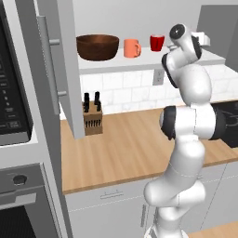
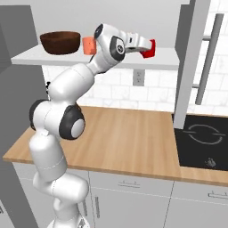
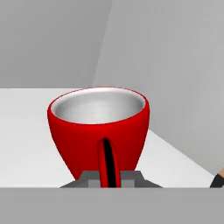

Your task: Gather all objects into one cabinet and sort the glasses and bowls to opposite sides.

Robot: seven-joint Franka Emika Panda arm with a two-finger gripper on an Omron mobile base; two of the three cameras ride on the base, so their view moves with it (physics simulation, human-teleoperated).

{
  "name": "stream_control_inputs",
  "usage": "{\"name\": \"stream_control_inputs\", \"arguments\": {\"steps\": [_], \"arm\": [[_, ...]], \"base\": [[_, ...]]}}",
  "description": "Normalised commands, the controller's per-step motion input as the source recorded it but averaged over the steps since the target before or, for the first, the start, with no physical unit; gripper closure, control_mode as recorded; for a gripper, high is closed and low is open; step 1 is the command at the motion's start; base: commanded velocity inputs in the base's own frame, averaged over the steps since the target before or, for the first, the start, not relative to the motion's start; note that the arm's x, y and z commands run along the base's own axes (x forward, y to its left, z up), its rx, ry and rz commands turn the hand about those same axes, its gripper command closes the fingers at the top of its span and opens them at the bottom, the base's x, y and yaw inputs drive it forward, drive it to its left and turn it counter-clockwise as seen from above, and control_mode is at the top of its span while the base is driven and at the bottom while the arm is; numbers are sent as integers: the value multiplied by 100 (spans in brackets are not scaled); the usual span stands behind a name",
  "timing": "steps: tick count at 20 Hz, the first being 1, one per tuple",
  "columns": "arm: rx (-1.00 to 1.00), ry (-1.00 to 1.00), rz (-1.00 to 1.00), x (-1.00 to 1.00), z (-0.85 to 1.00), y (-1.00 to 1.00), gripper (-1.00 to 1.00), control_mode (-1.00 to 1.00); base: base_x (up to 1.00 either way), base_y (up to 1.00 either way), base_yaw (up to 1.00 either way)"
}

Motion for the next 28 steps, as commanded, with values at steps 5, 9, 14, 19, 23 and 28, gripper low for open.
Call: {"name": "stream_control_inputs", "arguments": {"steps": [5,9,14,19,23,28], "arm": [[3,3,-2,0,-24,-17,100,-100],[15,3,-1,1,-21,-18,100,-100],[17,3,-1,13,-2,-5,-100,-100],[10,0,0,3,-5,-8,-100,-100],[2,0,0,0,-25,1,-100,-100],[0,0,0,0,-25,6,-100,-100]], "base": [[0,0,0],[0,0,0],[0,0,0],[0,0,0],[0,0,0],[0,0,0]]}}
